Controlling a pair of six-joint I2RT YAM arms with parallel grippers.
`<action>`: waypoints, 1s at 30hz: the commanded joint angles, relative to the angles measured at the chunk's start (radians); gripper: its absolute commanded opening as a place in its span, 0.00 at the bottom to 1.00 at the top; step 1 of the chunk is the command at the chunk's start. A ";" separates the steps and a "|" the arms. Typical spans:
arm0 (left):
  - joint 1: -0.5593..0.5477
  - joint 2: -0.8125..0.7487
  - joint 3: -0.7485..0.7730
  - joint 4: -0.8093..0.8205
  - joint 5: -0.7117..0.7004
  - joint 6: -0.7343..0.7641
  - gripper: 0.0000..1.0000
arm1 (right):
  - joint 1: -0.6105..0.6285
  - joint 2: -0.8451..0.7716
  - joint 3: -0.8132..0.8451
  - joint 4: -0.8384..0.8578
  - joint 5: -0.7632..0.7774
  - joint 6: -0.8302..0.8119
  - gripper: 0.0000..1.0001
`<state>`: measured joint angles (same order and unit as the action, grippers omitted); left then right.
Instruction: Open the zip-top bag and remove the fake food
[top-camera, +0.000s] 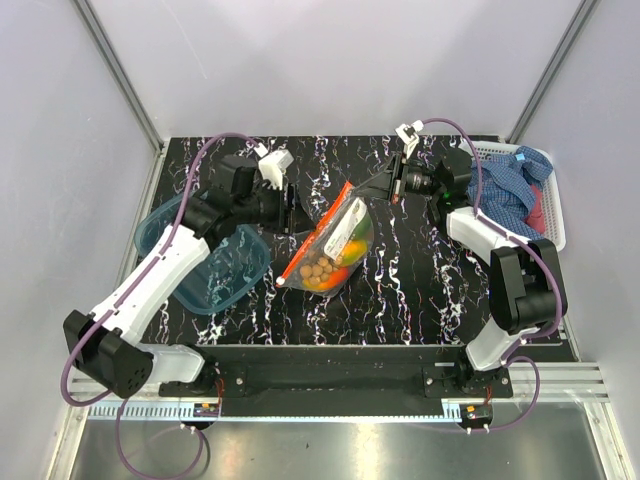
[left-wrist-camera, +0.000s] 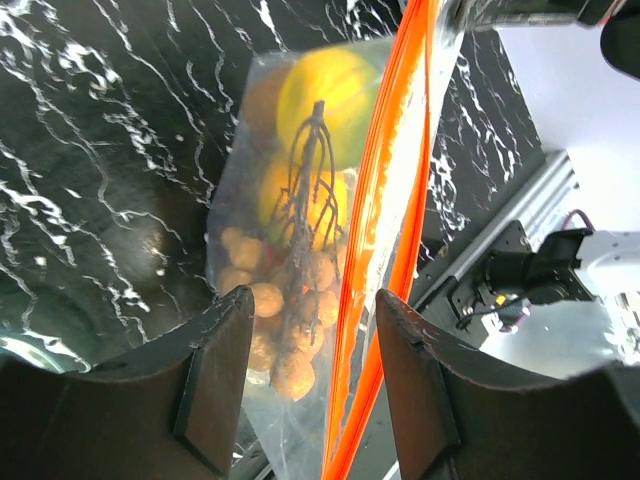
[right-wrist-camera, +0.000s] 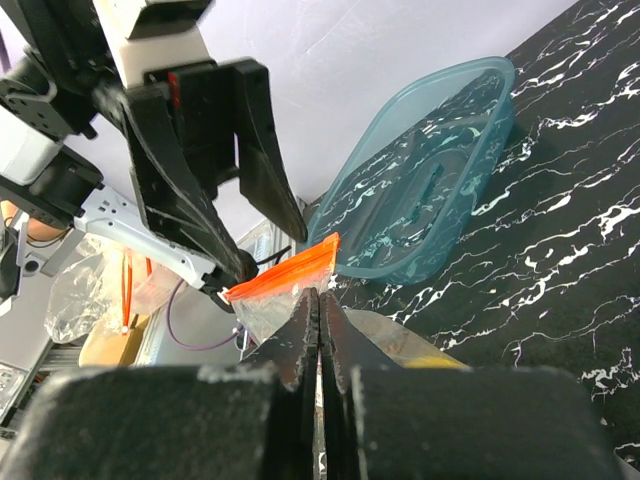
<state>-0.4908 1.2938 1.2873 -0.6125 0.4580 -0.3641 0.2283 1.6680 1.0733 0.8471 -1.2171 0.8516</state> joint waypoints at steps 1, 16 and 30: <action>0.003 0.012 -0.031 0.069 0.073 -0.027 0.55 | 0.008 -0.002 0.031 0.082 -0.010 0.021 0.00; -0.049 0.098 -0.066 0.188 0.172 -0.111 0.24 | 0.020 -0.020 0.053 -0.097 0.117 0.063 0.05; -0.103 0.079 -0.020 0.232 0.041 -0.254 0.00 | 0.095 -0.275 0.304 -1.580 0.693 -0.094 1.00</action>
<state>-0.5568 1.3937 1.2266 -0.4461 0.5415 -0.5529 0.2829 1.4696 1.3354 -0.4004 -0.6273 0.7647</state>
